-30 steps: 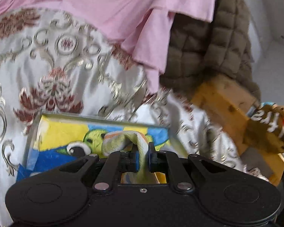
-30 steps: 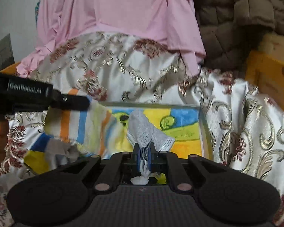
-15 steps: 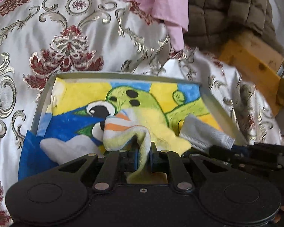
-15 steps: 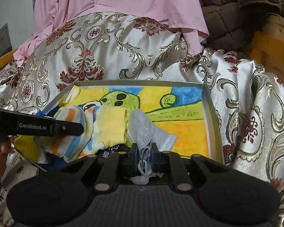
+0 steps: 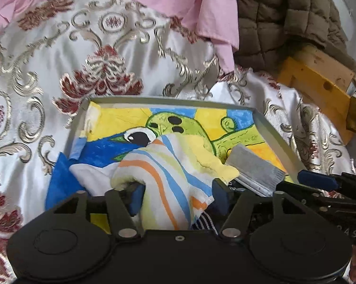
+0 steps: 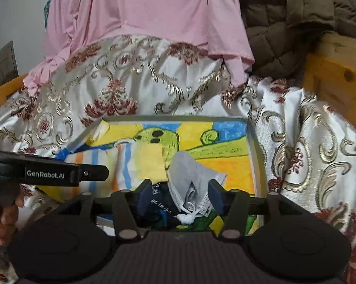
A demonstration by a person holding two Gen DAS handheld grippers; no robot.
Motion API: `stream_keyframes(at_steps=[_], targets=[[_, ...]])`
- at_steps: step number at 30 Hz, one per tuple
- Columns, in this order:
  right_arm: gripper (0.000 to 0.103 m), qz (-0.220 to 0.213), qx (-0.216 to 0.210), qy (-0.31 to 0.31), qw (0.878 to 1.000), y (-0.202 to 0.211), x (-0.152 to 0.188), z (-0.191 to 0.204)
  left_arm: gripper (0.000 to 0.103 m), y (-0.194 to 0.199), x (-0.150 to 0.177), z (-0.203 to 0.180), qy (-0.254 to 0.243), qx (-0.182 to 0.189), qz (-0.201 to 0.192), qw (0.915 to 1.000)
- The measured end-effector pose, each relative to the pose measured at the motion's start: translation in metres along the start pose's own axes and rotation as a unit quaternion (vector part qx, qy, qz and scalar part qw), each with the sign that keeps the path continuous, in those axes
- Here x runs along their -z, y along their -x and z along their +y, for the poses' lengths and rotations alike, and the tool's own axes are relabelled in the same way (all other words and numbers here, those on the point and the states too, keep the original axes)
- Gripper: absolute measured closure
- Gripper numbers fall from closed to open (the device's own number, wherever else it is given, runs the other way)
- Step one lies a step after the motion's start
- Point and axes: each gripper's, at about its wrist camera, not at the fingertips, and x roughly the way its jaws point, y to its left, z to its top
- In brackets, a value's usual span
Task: Organize soft objects
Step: 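Carry the towel and mask into the tray and open both tools, then lift both open tools up away from the tray toward the pile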
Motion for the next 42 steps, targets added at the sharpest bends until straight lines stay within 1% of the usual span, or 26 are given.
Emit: stream_keyframes(at_steps=[6, 10, 12, 14, 16, 23, 25, 30, 36, 42], targets=[[0.030, -0.034, 0.008, -0.005, 0.999, 0.047, -0.004, 0.011, 0.026, 0.049, 0.007, -0.007, -0.009, -0.001, -0.045, 0.9989], [0.022, -0.054, 0.012, 0.000, 0.998, 0.085, -0.005, 0.024, 0.020, 0.093, 0.014, -0.012, -0.016, 0.001, -0.072, 0.9973], [0.015, -0.062, 0.015, 0.001, 0.998, 0.105, -0.005, 0.032, 0.019, 0.114, 0.018, -0.013, -0.018, 0.000, -0.083, 0.9964], [0.011, -0.067, 0.018, 0.002, 0.998, 0.128, -0.004, 0.040, 0.015, 0.139, 0.023, -0.013, -0.019, -0.005, -0.095, 0.9953], [0.009, -0.072, 0.020, 0.009, 0.997, 0.150, -0.004, 0.050, 0.011, 0.163, 0.028, -0.013, -0.018, -0.006, -0.105, 0.9943], [0.000, -0.104, 0.019, 0.031, 0.994, 0.226, 0.003, 0.086, 0.003, 0.246, 0.050, -0.018, -0.020, -0.009, -0.143, 0.9894], [0.000, -0.115, 0.019, 0.037, 0.992, 0.245, 0.008, 0.095, 0.001, 0.267, 0.058, -0.020, -0.021, -0.009, -0.154, 0.9878], [0.000, -0.140, 0.023, 0.045, 0.989, 0.282, 0.022, 0.113, 0.001, 0.306, 0.079, -0.024, -0.016, -0.004, -0.174, 0.9846], [0.000, -0.157, 0.048, 0.052, 0.985, 0.312, 0.047, 0.126, 0.001, 0.336, 0.109, -0.033, -0.027, -0.009, -0.190, 0.9813], [0.000, -0.162, 0.053, 0.046, 0.984, 0.332, 0.077, 0.136, 0.001, 0.359, 0.141, -0.039, -0.036, -0.012, -0.195, 0.9801]])
